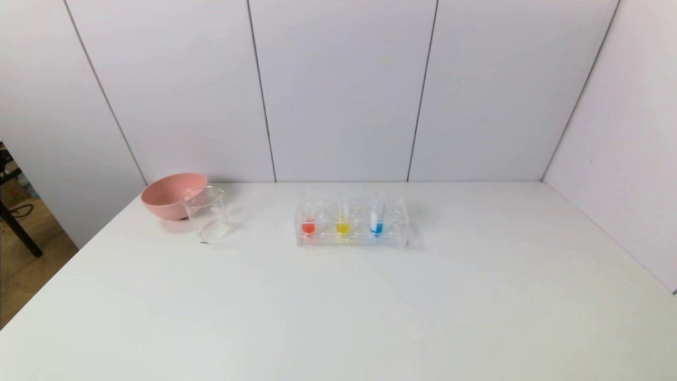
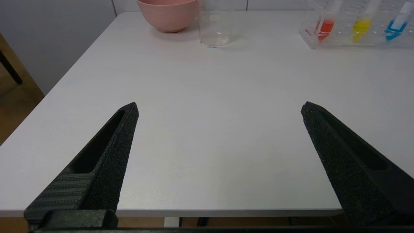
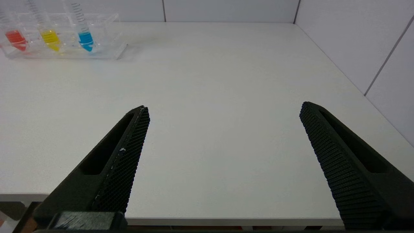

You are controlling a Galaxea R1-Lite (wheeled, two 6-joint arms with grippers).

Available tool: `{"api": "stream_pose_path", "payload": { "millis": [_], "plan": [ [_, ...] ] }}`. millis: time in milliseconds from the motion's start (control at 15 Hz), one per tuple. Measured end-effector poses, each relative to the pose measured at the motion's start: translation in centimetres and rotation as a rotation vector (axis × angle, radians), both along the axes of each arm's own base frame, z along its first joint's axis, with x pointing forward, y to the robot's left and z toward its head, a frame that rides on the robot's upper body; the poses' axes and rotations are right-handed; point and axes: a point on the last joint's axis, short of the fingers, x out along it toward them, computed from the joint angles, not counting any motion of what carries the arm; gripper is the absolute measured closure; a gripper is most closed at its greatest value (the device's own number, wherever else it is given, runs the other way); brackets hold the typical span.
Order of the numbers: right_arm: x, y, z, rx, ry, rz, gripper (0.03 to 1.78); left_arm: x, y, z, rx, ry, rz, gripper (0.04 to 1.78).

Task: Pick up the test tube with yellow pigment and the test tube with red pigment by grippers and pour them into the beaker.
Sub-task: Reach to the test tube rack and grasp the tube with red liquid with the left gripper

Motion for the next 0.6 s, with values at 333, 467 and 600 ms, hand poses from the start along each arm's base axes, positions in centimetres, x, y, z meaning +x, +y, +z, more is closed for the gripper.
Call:
{"api": "stream_pose_path", "payload": {
  "millis": [333, 467, 600],
  "plan": [
    [0.0, 0.0, 0.0, 0.0, 0.0, 0.0, 0.11, 0.0, 0.0, 0.0, 0.0, 0.0, 0.0, 0.06],
    [0.0, 0.0, 0.0, 0.0, 0.0, 0.0, 0.11, 0.0, 0.0, 0.0, -0.001, 0.0, 0.0, 0.06],
    [0.0, 0.0, 0.0, 0.0, 0.0, 0.0, 0.11, 0.0, 0.0, 0.0, 0.0, 0.0, 0.0, 0.06]
  ]
}}
